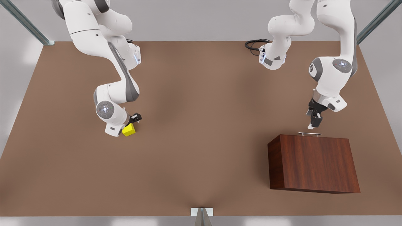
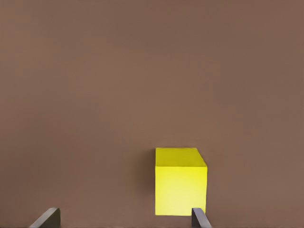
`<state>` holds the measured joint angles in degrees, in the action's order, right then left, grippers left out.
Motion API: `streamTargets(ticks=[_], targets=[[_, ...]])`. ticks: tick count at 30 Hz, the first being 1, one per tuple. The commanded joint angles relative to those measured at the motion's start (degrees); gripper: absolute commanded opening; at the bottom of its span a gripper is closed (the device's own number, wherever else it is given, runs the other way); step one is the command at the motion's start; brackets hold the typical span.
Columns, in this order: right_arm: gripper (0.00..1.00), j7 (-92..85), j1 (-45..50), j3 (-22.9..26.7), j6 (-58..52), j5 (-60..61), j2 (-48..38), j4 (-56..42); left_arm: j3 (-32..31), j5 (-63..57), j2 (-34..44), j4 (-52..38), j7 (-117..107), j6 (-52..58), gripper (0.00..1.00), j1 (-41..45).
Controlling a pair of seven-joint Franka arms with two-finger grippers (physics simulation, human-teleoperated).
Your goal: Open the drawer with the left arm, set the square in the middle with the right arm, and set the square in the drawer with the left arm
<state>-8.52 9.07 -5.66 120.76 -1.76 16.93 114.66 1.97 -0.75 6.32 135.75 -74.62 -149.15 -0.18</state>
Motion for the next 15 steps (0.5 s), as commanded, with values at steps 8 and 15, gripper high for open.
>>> streamTargets(ticks=[8, 15], targets=[[1.0, -5.01, -0.54, 3.38, 3.16, -0.17, 4.6, 1.53, 0.58, 3.29, -4.03, 0.66, 0.0, -3.78, 1.0, -1.93], [1.0, -5.63, -0.54, 4.34, 12.48, -0.17, 4.95, 6.8, 1.11, 3.73, -8.6, 0.66, 0.0, -6.68, 1.0, -3.07]])
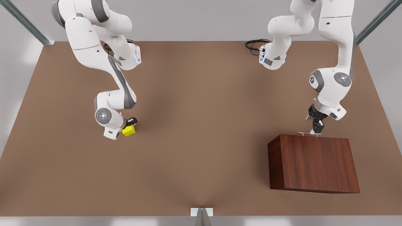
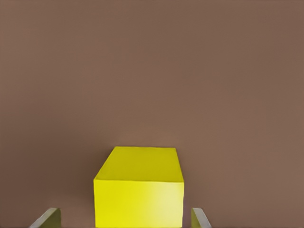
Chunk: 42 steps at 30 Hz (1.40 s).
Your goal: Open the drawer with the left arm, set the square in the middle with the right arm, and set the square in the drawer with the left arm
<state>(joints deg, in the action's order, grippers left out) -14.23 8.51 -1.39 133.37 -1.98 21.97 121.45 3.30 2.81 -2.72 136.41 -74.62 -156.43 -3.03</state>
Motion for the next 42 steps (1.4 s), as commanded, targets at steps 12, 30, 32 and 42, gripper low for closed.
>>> streamTargets(ticks=[12, 30, 32, 42], targets=[[1.0, -1.85, 0.63, 1.57, 7.6, 0.4, 3.08, 2.74, 0.13, 1.49, -3.87, 0.0, 0.0, -1.95, 1.0, -0.92], [0.55, 9.56, 8.0, 0.95, 1.54, 1.11, -1.14, -1.91, 0.3, 1.58, 2.1, 7.55, 0.09, -0.72, 1.0, -1.01], [0.55, 19.13, 12.74, 0.69, 0.31, 1.19, -0.52, -3.67, 0.39, 1.58, 3.33, 8.78, 0.0, -0.63, 1.0, -1.01], [0.64, 73.53, 31.2, -9.59, -5.74, 5.32, 20.12, -37.32, 2.15, 1.58, 10.27, 14.59, 0.35, 2.53, 1.0, -0.92]])
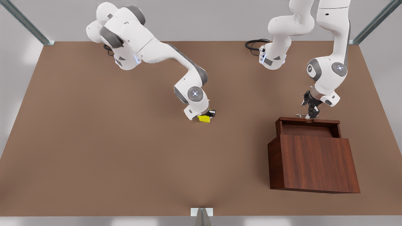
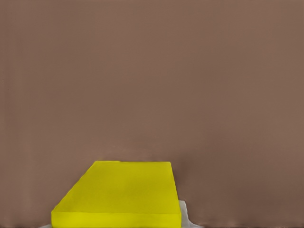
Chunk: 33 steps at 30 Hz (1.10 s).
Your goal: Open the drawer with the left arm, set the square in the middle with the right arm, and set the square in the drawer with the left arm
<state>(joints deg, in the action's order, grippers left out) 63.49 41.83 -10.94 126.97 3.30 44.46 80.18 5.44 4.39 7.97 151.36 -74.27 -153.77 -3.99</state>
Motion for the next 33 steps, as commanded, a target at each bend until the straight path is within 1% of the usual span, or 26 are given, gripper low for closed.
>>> streamTargets(ticks=[1, 4, 7, 8, 9, 10, 11, 12, 14, 15, 16, 17, 18, 19, 20, 21, 22, 23, 24, 25, 26, 27, 29, 30, 31, 33], targets=[[0.64, 2.68, 0.97, -0.04, -0.23, -0.23, 0.98, -1.86, 0.01, 0.0, 0.56, 0.25, 0.0, 0.14, 1.0, 0.03], [0.67, 17.71, 3.78, -0.05, -1.9, -1.98, 5.72, -6.43, 0.01, 0.0, 6.09, 1.66, 0.09, 5.32, 1.0, 0.03], [0.72, 26.25, 7.57, 1.89, -1.28, -2.6, 10.39, -10.57, 0.09, -0.09, 11.37, 1.48, 0.44, 11.12, 1.0, 0.12], [0.76, 26.42, 7.83, 1.89, -1.19, -2.6, 10.65, -10.57, 0.01, -0.52, 12.68, 0.78, 0.88, 12.79, 1.0, 0.29], [0.82, 26.42, 7.83, 1.89, -1.28, -2.51, 10.83, -10.57, -0.08, -0.7, 12.6, -1.5, 4.99, 12.88, 1.0, 0.56], [0.87, 26.42, 7.83, 2.24, -1.19, -2.51, 11.09, -10.57, -0.17, -0.61, 10.68, -5.19, 12.19, 12.88, 1.0, 0.73], [0.96, 26.42, 7.74, 2.68, -1.19, -2.6, 11.09, -10.4, -0.17, -0.52, 8.56, -8.88, 25.64, 14.46, 1.0, 2.32], [1.0, 26.25, 7.66, 2.85, -1.28, -2.51, 11.09, -10.4, -0.52, -0.52, 5.66, -14.42, 36.28, 18.68, 1.0, 2.49], [1.0, 26.07, 7.39, 4.09, -1.28, -2.34, 10.83, -10.48, -0.87, -0.26, -2.33, -29.62, 56.24, 31.6, 1.0, 4.86], [1.0, 25.98, 7.3, 4.26, -1.46, -1.81, 10.39, -10.48, -0.79, -0.26, -6.29, -36.3, 61.34, 35.9, 1.0, 6.97], [1.0, 25.9, 7.39, 4.26, -1.54, -1.81, 10.13, -10.4, 0.09, -0.35, -10.68, -44.04, 65.04, 41.0, 1.0, 11.28], [1.0, 25.37, 7.13, 4.26, -2.07, -1.81, 7.93, -9.78, 1.76, -0.44, -12.62, -47.03, 65.48, 42.5, 1.0, 15.32], [1.0, 23.17, 3.71, 3.65, -2.25, -1.46, 3.02, -8.21, 1.42, -0.61, -14.91, -49.49, 66.44, 42.59, 1.0, 18.49], [1.0, 20.81, 0.45, 1.98, -2.25, 0.03, -1.91, -5.12, -0.08, -0.61, -16.84, -52.13, 67.75, 43.82, 1.0, 19.01], [1.0, 14.84, -0.95, 2.06, -5.49, 0.39, -6.12, -3.37, -1.84, -0.61, -18.07, -53.98, 71.8, 45.14, 1.0, 19.19], [1.0, 2.63, -4.2, 3.82, -7.43, 0.39, -14.03, 3.04, -3.77, -0.61, -18.51, -55.12, 76.28, 46.11, 1.0, 19.28], [1.0, -11.43, -8.94, 4.53, -11.11, 0.3, -20.01, 7.88, -7.2, -0.7, -19.3, -55.91, 77.87, 47.25, 1.0, 19.19], [1.0, -23.38, -15.27, 5.05, -18.06, -0.31, -23.62, 9.03, -10.18, -0.7, -20.71, -57.14, 79.01, 49.01, 1.0, 19.28], [1.0, -40.44, -20.55, 6.1, -25.7, -0.58, -27.13, 8.68, -13.17, 0.0, -22.2, -57.41, 79.72, 49.01, 1.0, 19.45], [1.0, -45.03, -22.31, 8.83, -27.12, -0.58, -28.72, 8.76, -15.64, -0.26, -23.52, -57.49, 79.45, 48.48, 1.0, 19.81], [1.0, -52.75, -28.81, 9.27, -28.26, -0.58, -31.09, 9.29, -17.13, -0.88, -26.94, -60.3, 78.84, 47.51, 1.0, 23.23], [1.0, -55.22, -32.23, 9.45, -29.58, -1.63, -31.27, 9.38, -17.13, -0.88, -29.14, -61.8, 78.49, 46.9, 1.0, 25.43], [1.0, -61.28, -39.71, 9.45, -28.7, -1.72, -31.53, 9.64, -17.13, -0.88, -30.64, -61.54, 71.9, 46.2, 1.0, 28.42], [1.0, -62.61, -40.16, 10.67, -28.7, -2.16, -34.61, 11.84, -17.13, -0.88, -30.99, -61.1, 67.42, 46.2, 1.0, 29.12], [1.0, -64.36, -40.16, 12.87, -28.7, -4.97, -34.26, 9.91, -17.13, -0.88, -30.64, -58.2, 65.22, 43.13, 1.0, 29.65], [1.0, -64.46, -41.21, 12.87, -28.62, -5.06, -33.38, 8.94, -17.05, -1.14, -30.99, -55.04, 57.75, 39.52, 1.0, 31.76]])
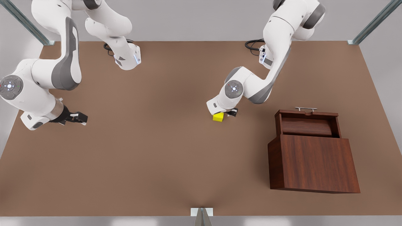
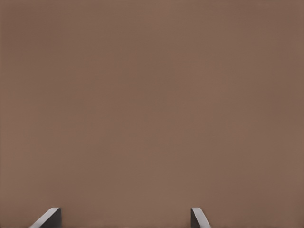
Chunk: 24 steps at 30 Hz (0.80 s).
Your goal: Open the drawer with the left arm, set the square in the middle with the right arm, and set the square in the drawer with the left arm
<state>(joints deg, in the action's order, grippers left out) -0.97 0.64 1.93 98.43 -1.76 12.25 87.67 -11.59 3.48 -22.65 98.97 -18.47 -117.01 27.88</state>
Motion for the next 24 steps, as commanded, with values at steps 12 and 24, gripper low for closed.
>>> streamTargets(ticks=[12, 24], targets=[[1.0, 0.7, -0.81, -0.08, -0.34, 1.06, 4.1, -7.51, 0.34, -4.1, -4.69, 6.14, -9.66, -9.2, 1.0, 2.0], [1.0, 0.79, -0.99, 0.01, -0.16, 1.14, 4.01, -8.39, 0.43, -4.1, -9.7, 7.11, -13.0, -13.15, 1.0, 4.2]])
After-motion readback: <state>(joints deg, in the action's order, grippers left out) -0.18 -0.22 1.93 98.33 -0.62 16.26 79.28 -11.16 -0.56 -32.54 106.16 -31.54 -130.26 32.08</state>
